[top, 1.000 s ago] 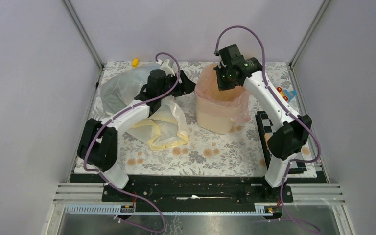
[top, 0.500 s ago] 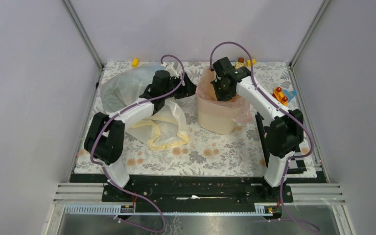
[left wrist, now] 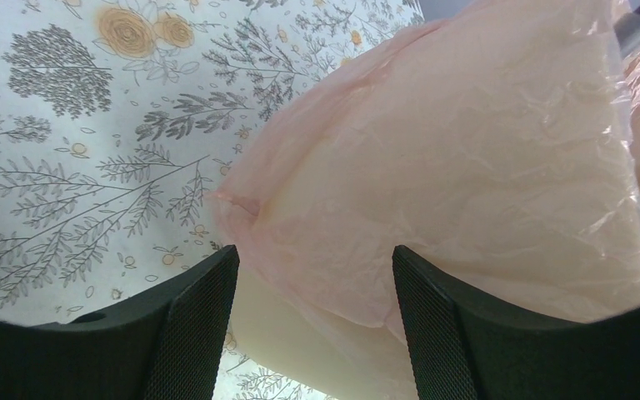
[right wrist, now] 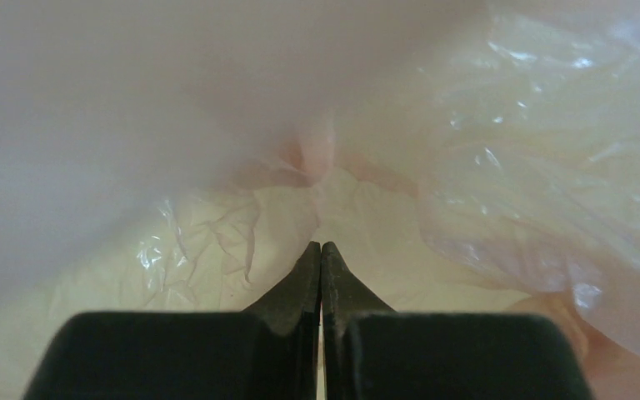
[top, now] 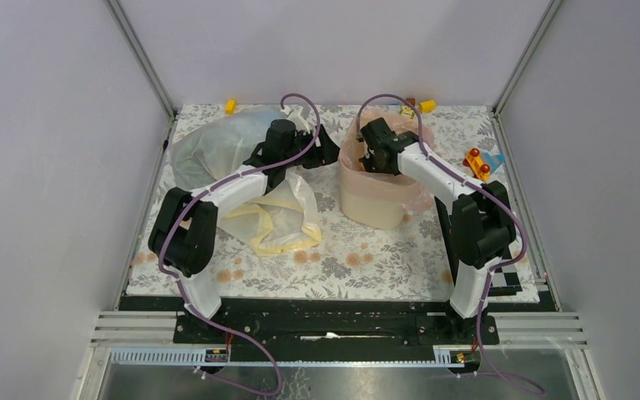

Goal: Put the trash bags into the trash bin

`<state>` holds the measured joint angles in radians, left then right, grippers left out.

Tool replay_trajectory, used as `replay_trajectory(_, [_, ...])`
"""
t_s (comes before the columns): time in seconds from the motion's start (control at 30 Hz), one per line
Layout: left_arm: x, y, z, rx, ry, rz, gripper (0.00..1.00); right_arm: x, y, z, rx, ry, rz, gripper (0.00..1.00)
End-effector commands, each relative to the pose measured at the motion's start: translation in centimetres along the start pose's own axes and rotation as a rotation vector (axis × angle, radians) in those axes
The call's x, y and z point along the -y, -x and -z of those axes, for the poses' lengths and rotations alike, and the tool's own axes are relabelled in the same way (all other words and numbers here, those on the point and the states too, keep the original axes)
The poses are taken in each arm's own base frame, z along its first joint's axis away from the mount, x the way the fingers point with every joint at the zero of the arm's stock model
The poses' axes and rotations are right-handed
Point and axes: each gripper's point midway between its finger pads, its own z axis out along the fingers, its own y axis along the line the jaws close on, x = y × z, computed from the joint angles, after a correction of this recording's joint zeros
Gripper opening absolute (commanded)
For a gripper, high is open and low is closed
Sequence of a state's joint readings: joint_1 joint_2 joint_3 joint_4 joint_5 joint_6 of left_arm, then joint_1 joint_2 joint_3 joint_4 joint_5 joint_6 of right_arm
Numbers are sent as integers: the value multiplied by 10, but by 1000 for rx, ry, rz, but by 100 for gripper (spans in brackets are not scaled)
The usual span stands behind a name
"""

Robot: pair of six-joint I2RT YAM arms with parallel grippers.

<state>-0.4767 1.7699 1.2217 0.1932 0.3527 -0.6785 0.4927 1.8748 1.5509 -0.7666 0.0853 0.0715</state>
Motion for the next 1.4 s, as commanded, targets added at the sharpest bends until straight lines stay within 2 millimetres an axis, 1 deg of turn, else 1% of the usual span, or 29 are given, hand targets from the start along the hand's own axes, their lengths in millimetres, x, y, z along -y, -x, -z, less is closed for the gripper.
replay_trajectory(0.0, [30, 4, -10, -1, -92, -32, 70, -8, 1, -8, 22, 30, 4, 0])
replay_trajectory(0.27, [34, 3, -10, -9, -106, -25, 70, -12, -13, -29, -14, 46, -13, 0])
replay_trajectory(0.37, [34, 1, -10, -15, -104, -26, 70, -15, -19, -33, -14, 65, -17, 0])
replay_trajectory(0.57, [34, -1, -11, -22, -106, -26, 70, -12, -32, -40, -31, 76, -35, 0])
replay_trajectory(0.63, [35, -3, -12, -28, -110, -26, 68, -14, -36, -42, -49, 109, -54, 0])
replay_trajectory(0.7, [35, -5, -14, -35, -112, -24, 67, -13, -40, -46, -66, 129, -77, 0])
replay_trajectory(0.87, [39, -8, -15, -44, -124, -27, 67, -7, -52, -60, -134, 129, -104, 0])
replay_trajectory(0.93, [40, -9, -16, -52, -131, -26, 67, -9, -55, -64, -168, 133, -99, 0])
replay_trajectory(1.23, [43, -11, -18, -69, -147, -21, 66, -8, -65, -81, -243, 121, -94, 0])
replay_trajectory(1.3, [42, -12, -20, -75, -148, -19, 66, -8, -60, -78, -232, 120, -98, 0])
replay_trajectory(1.37, [41, -14, -21, -81, -150, -17, 66, -8, -53, -70, -201, 121, -99, 0])
